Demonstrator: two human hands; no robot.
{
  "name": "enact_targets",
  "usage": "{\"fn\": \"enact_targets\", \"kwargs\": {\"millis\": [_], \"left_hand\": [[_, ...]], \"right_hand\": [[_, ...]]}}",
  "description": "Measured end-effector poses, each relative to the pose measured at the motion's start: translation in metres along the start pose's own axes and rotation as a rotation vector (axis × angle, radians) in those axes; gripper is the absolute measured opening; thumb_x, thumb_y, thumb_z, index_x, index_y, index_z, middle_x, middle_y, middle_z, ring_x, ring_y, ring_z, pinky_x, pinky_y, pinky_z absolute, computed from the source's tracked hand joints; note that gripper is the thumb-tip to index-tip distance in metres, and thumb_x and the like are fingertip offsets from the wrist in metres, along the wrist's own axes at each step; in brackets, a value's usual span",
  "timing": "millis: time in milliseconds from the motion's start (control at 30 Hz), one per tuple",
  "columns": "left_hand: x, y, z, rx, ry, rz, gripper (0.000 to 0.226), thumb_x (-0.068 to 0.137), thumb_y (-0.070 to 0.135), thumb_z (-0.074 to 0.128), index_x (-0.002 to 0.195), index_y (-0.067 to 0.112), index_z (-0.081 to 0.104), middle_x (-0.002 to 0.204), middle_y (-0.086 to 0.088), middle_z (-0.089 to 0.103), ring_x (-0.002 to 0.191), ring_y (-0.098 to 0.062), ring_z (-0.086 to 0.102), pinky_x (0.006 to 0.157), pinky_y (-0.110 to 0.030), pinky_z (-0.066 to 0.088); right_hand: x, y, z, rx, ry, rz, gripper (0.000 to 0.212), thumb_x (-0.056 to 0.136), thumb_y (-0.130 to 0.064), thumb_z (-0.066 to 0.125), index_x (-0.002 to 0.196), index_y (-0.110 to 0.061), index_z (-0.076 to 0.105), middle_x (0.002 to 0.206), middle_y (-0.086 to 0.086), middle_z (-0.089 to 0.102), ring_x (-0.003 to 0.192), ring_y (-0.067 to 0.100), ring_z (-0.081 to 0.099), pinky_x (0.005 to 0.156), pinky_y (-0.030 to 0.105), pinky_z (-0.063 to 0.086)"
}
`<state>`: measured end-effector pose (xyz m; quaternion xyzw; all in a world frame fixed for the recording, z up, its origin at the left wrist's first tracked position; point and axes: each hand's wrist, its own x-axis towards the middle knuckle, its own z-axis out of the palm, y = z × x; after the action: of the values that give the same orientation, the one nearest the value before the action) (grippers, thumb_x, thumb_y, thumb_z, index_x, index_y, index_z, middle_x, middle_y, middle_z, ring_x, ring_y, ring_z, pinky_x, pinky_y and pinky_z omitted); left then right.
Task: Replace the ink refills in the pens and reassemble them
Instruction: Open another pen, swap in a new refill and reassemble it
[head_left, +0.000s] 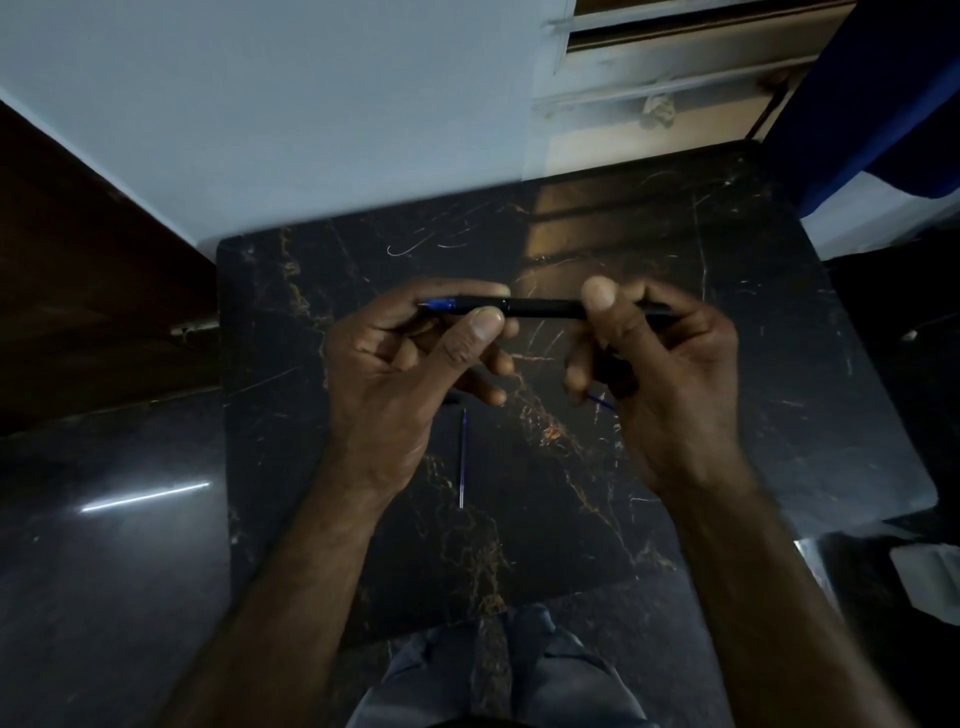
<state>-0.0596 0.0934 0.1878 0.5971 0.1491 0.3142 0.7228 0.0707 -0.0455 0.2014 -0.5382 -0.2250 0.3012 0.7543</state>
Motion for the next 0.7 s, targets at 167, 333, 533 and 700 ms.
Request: {"fn": "enact_targets", "kwargs": {"millis": [167, 333, 533, 700], "left_hand": [[-0.002, 0.002, -0.007, 0.021, 0.008, 0.029, 0.021, 0.099, 0.008, 0.069, 0.115, 0.017, 0.078, 0.095, -0.002, 0.081, 0.072, -0.017, 0.076, 0.056, -0.027, 0.061], [-0.007, 0.004, -0.016, 0.054, 0.014, 0.024, 0.020, 0.100, 0.008, 0.070, 0.115, 0.018, 0.079, 0.095, -0.003, 0.082, 0.072, -0.018, 0.076, 0.055, -0.028, 0.061], [-0.012, 0.008, -0.019, 0.053, 0.088, 0.003, 0.017, 0.099, 0.013, 0.071, 0.113, 0.017, 0.078, 0.092, -0.001, 0.081, 0.070, -0.016, 0.075, 0.054, -0.027, 0.059], [-0.009, 0.013, -0.023, 0.041, 0.084, 0.009, 0.016, 0.098, 0.013, 0.070, 0.109, 0.019, 0.079, 0.090, 0.000, 0.081, 0.068, -0.014, 0.074, 0.053, -0.024, 0.059]], "right_hand": [[-0.002, 0.006, 0.003, 0.102, -0.058, 0.057, 0.031, 0.097, -0.027, 0.073, 0.118, -0.005, 0.066, 0.081, 0.010, 0.071, 0.065, 0.021, 0.067, 0.053, 0.032, 0.051], [0.000, 0.010, 0.010, 0.077, 0.017, 0.032, 0.020, 0.105, -0.017, 0.065, 0.088, -0.013, 0.075, 0.070, 0.005, 0.069, 0.053, 0.015, 0.064, 0.049, 0.029, 0.050], [-0.004, 0.013, 0.016, 0.084, -0.104, 0.020, 0.030, 0.095, -0.016, 0.078, 0.118, 0.000, 0.069, 0.088, 0.015, 0.077, 0.071, 0.024, 0.071, 0.055, 0.032, 0.054], [-0.004, 0.013, 0.030, 0.082, -0.027, -0.021, 0.002, 0.096, -0.011, 0.074, 0.097, -0.012, 0.074, 0.076, 0.005, 0.076, 0.064, 0.020, 0.071, 0.053, 0.029, 0.054]]}}
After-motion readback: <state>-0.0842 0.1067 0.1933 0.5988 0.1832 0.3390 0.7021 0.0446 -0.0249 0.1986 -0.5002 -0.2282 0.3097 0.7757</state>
